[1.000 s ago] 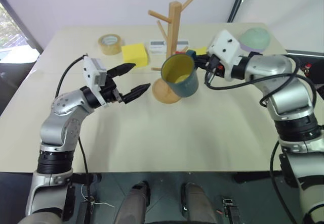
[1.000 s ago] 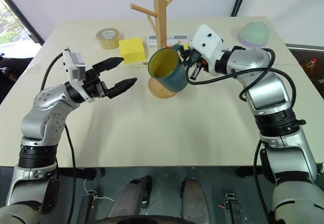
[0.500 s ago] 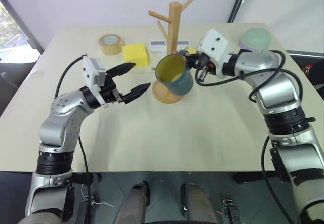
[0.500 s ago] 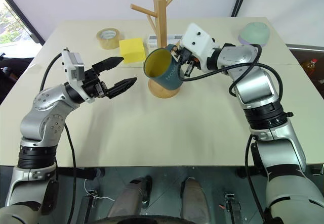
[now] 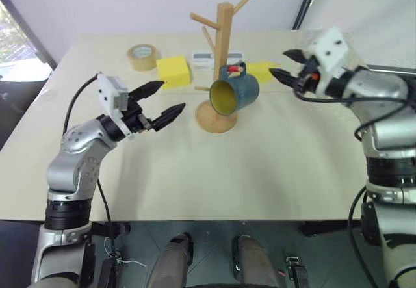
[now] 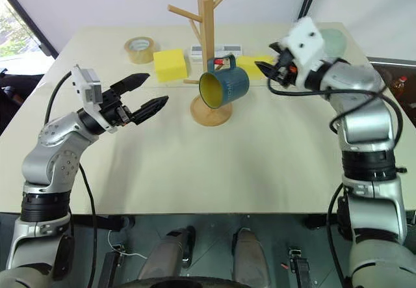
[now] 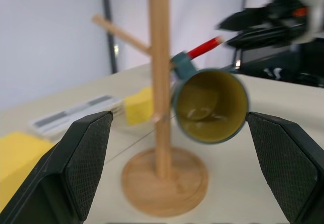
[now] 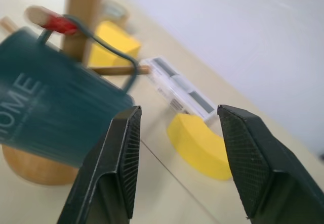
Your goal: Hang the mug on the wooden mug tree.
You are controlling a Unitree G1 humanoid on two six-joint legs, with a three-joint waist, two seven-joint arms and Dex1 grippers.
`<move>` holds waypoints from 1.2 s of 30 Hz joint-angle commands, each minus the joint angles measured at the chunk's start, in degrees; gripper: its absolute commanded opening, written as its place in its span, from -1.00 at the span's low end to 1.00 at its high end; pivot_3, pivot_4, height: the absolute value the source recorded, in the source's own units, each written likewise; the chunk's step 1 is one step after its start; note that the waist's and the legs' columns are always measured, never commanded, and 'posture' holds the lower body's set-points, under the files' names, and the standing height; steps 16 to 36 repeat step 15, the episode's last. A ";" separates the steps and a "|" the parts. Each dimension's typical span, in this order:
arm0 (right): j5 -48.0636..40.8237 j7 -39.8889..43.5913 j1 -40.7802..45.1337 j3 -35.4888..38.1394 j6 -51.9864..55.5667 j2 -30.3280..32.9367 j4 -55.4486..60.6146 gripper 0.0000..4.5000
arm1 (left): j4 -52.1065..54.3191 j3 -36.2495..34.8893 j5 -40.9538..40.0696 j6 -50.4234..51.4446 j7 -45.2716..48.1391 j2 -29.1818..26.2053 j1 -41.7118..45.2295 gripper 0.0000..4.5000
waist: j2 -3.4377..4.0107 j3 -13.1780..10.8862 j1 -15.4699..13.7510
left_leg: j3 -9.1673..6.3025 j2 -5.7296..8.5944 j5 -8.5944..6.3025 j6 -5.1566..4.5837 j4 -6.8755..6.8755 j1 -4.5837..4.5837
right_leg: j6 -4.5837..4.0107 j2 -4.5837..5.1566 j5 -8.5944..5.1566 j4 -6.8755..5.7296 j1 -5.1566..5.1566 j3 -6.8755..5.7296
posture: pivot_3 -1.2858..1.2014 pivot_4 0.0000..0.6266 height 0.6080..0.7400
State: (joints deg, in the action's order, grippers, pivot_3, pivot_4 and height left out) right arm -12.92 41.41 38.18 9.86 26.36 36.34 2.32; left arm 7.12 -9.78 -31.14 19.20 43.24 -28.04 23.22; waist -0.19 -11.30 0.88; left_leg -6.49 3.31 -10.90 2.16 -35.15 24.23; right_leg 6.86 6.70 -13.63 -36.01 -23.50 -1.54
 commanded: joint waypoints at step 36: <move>-0.79 -11.54 -19.99 1.74 -20.70 -17.17 -7.81 0.09 | -7.17 -4.57 9.88 -10.84 -13.94 4.62 -13.68 1.00 | 0.01 0.00 -0.23 | 0.05 -0.09 0.04 0.06 -0.06 -0.33 | -0.40 -0.06 -0.03 -0.09 0.17 0.14 | 0.03 -0.52 1.00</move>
